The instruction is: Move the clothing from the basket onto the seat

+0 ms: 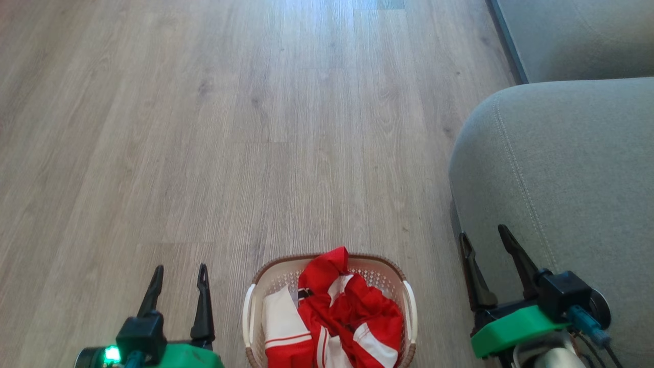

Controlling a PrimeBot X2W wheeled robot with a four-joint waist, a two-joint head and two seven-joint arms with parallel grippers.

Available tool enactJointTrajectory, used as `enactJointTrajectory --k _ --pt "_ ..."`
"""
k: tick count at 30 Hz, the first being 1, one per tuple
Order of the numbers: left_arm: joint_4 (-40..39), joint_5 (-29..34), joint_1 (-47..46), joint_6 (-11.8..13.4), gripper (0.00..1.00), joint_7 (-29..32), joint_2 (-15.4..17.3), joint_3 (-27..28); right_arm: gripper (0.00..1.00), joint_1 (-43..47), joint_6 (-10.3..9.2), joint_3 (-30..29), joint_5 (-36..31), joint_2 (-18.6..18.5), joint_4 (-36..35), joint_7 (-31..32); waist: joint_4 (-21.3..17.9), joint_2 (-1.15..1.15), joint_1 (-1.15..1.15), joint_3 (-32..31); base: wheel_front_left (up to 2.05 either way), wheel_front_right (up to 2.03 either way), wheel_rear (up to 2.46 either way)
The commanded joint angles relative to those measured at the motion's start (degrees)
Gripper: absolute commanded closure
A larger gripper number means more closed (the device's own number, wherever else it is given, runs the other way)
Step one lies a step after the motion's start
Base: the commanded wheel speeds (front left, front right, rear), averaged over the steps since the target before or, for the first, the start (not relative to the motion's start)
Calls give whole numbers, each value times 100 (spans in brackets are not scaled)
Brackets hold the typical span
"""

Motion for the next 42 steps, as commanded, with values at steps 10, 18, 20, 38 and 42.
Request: enactJointTrajectory --k 10,18,20,38,42 --pt "1 126 -365 -224 0 -73 4 85 0 -186 -1 -14 -86 -76 -264 -68 8 0 0 270 0 0 0" --pt "464 221 -1240 -387 0 -73 -8 -305 0 -682 -1 -395 -292 -76 -663 -68 -53 0 0 1426 0 0 0" --pt "683 248 -1509 -431 0 -73 -11 -460 0 -849 -1 -524 -341 -76 -780 -68 -70 0 0 1762 0 0 0" --pt "3424 -209 -4025 -567 0 -73 -16 -1963 0 -2057 -1 -1119 -472 -76 -1818 -68 -403 0 0 4079 0 0 0" --pt "3954 -366 -4490 -578 0 -73 -16 -2294 0 -2256 -1 -1046 -421 -76 -1991 -68 -522 0 0 4422 0 0 0"
